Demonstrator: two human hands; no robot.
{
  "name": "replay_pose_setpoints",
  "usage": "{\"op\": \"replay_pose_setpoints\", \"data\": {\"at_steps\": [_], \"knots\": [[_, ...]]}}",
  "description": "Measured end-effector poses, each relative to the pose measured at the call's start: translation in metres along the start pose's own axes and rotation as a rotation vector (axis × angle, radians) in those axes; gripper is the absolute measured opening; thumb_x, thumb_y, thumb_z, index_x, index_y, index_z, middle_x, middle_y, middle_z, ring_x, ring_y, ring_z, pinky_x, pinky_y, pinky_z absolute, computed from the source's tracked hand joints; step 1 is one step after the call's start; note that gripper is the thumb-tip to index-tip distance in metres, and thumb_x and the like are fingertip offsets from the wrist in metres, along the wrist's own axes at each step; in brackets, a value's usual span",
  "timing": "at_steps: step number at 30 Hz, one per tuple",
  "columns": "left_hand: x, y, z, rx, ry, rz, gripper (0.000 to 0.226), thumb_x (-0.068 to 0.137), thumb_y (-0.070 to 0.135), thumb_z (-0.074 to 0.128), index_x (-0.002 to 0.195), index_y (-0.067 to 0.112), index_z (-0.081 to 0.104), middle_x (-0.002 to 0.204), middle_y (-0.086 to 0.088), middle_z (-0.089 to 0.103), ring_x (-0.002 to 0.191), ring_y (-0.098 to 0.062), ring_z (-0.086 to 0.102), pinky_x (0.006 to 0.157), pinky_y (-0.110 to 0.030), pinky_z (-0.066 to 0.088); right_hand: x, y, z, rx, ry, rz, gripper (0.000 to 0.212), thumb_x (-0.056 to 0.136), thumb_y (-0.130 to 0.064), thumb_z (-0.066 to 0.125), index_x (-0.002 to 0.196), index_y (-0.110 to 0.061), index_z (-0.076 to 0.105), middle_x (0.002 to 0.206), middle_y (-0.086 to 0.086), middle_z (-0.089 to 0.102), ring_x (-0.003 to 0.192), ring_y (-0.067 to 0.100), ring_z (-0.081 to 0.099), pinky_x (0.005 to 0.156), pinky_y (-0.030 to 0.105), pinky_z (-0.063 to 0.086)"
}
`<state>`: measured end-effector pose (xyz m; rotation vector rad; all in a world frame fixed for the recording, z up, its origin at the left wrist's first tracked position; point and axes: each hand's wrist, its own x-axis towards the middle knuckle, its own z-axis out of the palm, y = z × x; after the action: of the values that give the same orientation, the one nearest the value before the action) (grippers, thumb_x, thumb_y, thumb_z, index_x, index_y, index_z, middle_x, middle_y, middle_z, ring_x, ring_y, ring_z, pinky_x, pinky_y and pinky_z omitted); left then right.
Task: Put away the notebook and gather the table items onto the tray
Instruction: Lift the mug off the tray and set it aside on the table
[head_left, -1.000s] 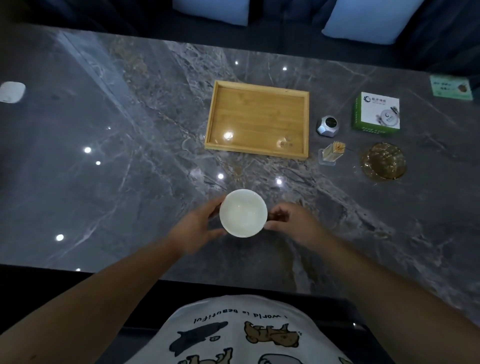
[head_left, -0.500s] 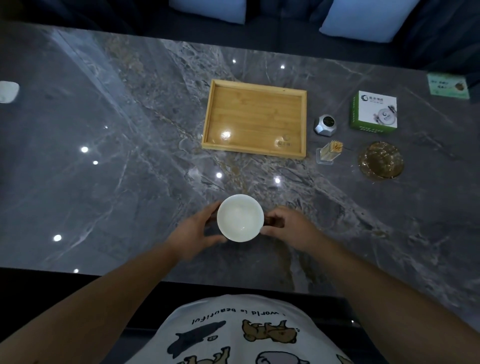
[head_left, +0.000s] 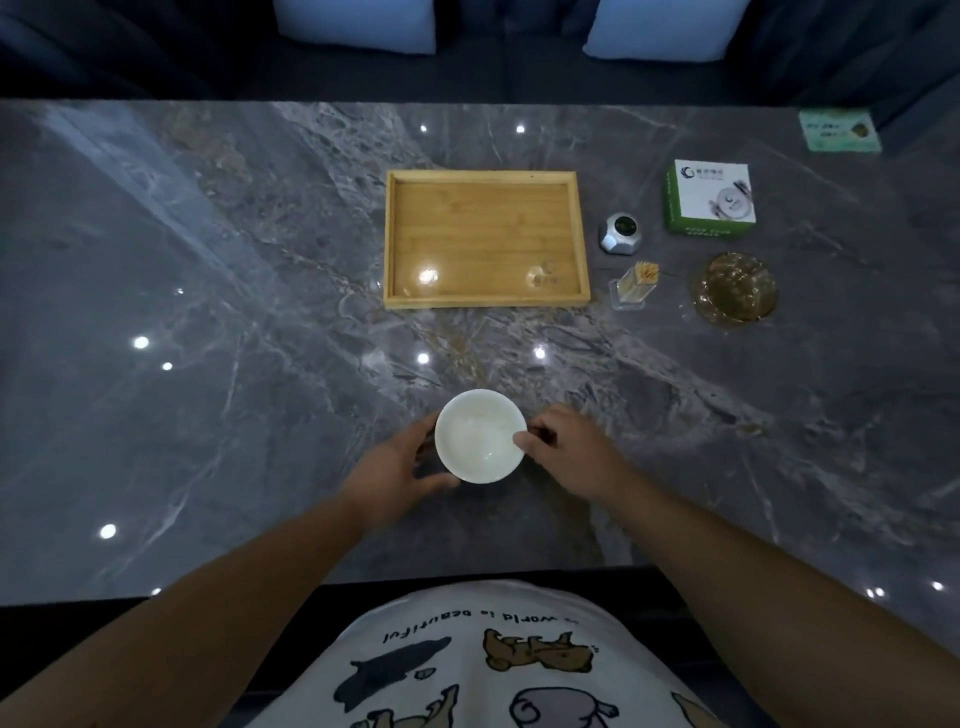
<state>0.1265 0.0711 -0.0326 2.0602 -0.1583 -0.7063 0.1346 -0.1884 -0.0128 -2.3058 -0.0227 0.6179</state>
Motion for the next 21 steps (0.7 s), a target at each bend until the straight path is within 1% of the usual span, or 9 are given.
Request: {"op": "replay_pose_setpoints", "data": {"at_steps": [2, 5, 7, 10, 12, 14, 17, 19, 21], "knots": [[0.002, 0.000, -0.001, 0.007, -0.010, 0.017, 0.082, 0.072, 0.030, 0.081, 0.136, 0.051, 0.033, 0.122, 0.024, 0.057, 0.109, 0.006, 0.056, 0.089, -0.018, 0.048, -0.002, 0.000, 0.003, -0.003, 0.024, 0.009, 0.024, 0.090, -0.042, 0.056, 0.083, -0.020, 0.057, 0.086, -0.006, 0.048, 0.073, 0.007, 0.047, 0.061, 0.021, 0.033], [0.006, 0.004, -0.002, 0.023, -0.021, 0.056, 0.084, 0.073, 0.026, 0.081, 0.127, 0.066, 0.030, 0.118, 0.037, 0.052, 0.107, 0.012, 0.055, 0.086, -0.009, 0.045, -0.005, 0.001, 0.003, 0.004, 0.068, 0.031, 0.028, 0.092, -0.039, 0.056, 0.085, -0.013, 0.060, 0.084, -0.004, 0.050, 0.073, 0.010, 0.048, 0.059, 0.019, 0.031], [0.011, 0.008, -0.001, 0.035, -0.049, 0.074, 0.084, 0.074, 0.027, 0.080, 0.125, 0.068, 0.029, 0.117, 0.040, 0.049, 0.106, 0.015, 0.053, 0.083, -0.003, 0.041, -0.008, 0.004, 0.002, 0.012, 0.111, 0.056, 0.028, 0.092, -0.039, 0.056, 0.086, -0.012, 0.063, 0.083, -0.003, 0.053, 0.072, 0.010, 0.049, 0.057, 0.019, 0.031], [0.022, 0.020, 0.004, 0.045, -0.110, 0.116, 0.081, 0.074, 0.027, 0.080, 0.130, 0.061, 0.032, 0.117, 0.039, 0.049, 0.106, 0.017, 0.052, 0.081, 0.001, 0.038, -0.018, 0.013, -0.003, 0.056, 0.197, 0.117, 0.026, 0.090, -0.039, 0.057, 0.084, -0.015, 0.064, 0.081, -0.002, 0.056, 0.071, 0.012, 0.052, 0.057, 0.022, 0.035], [0.032, 0.033, 0.012, 0.060, -0.164, 0.155, 0.081, 0.075, 0.027, 0.080, 0.139, 0.044, 0.033, 0.120, 0.031, 0.052, 0.106, 0.015, 0.053, 0.083, -0.001, 0.039, -0.030, 0.021, -0.010, 0.084, 0.255, 0.156, 0.023, 0.089, -0.041, 0.058, 0.078, -0.020, 0.061, 0.075, -0.008, 0.055, 0.067, 0.006, 0.051, 0.056, 0.022, 0.033], [0.045, 0.048, 0.023, 0.079, -0.233, 0.207, 0.081, 0.076, 0.025, 0.080, 0.143, 0.031, 0.034, 0.124, 0.023, 0.054, 0.106, 0.015, 0.053, 0.084, -0.002, 0.039, -0.045, 0.031, -0.019, 0.110, 0.318, 0.199, 0.021, 0.088, -0.041, 0.059, 0.074, -0.024, 0.058, 0.071, -0.011, 0.053, 0.064, 0.001, 0.049, 0.056, 0.022, 0.031], [0.070, 0.082, 0.045, 0.127, -0.351, 0.271, 0.080, 0.077, 0.024, 0.078, 0.142, 0.030, 0.033, 0.128, 0.018, 0.053, 0.105, 0.017, 0.052, 0.086, -0.004, 0.041, -0.072, 0.055, -0.034, 0.119, 0.442, 0.292, 0.020, 0.088, -0.041, 0.060, 0.078, -0.024, 0.061, 0.073, -0.012, 0.051, 0.064, 0.002, 0.049, 0.058, 0.022, 0.033], [0.087, 0.107, 0.065, 0.151, -0.431, 0.311, 0.079, 0.078, 0.026, 0.077, 0.142, 0.034, 0.033, 0.129, 0.017, 0.054, 0.109, 0.013, 0.053, 0.090, -0.010, 0.042, -0.090, 0.073, -0.046, 0.106, 0.484, 0.376, 0.022, 0.089, -0.043, 0.059, 0.080, -0.023, 0.060, 0.078, -0.009, 0.050, 0.068, 0.010, 0.048, 0.058, 0.024, 0.031], [0.102, 0.133, 0.089, 0.188, -0.469, 0.350, 0.076, 0.077, 0.031, 0.077, 0.139, 0.040, 0.033, 0.128, 0.020, 0.054, 0.109, 0.013, 0.052, 0.089, -0.007, 0.040, -0.107, 0.095, -0.062, 0.124, 0.532, 0.413, 0.025, 0.090, -0.039, 0.060, 0.083, -0.015, 0.063, 0.079, -0.004, 0.052, 0.071, 0.014, 0.049, 0.058, 0.024, 0.030]]}}
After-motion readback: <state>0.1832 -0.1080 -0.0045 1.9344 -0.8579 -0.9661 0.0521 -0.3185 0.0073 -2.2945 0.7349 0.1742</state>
